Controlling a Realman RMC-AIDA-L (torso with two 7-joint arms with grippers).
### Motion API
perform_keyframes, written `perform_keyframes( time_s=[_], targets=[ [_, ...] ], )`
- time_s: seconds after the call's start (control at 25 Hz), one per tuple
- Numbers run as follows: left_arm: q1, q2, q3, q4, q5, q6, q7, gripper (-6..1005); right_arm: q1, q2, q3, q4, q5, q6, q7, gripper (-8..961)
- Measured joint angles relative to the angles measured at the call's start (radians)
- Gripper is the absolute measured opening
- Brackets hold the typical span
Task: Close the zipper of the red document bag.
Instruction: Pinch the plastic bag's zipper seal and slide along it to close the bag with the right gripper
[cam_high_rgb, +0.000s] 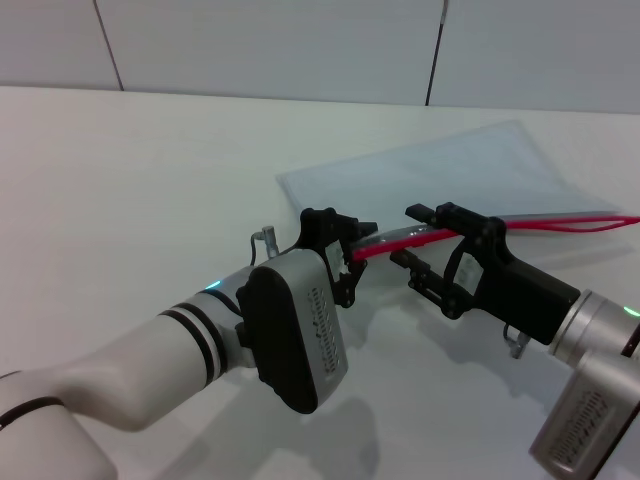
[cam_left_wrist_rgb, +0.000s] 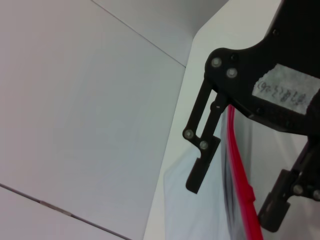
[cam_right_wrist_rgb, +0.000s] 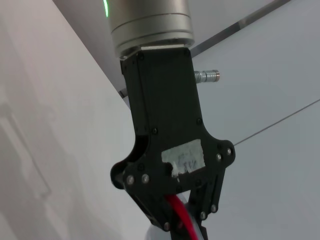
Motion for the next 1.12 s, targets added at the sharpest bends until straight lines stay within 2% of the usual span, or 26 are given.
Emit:
perform_keyframes(
  time_s=[0.64,0.96,1.12],
  targets=[
    [0.001,0.000,-0.001,-0.005,0.000,-0.017,0.006,54,0.004,0.002,0.008,0.022,-0.001,0.041,-0.075,436],
    [0.003,0.000,0.001,-0.003,0.000,-0.017,0.009,55,0.004,0.002,0.015,0.022,-0.001,0.041,-0.081,226],
    [0.003,0.000,0.002,-0.002,0.000,-0.017,0.010,55,0.000,0.002,0.031,0.024,-0.001,0.042,-0.103,213]
  ],
)
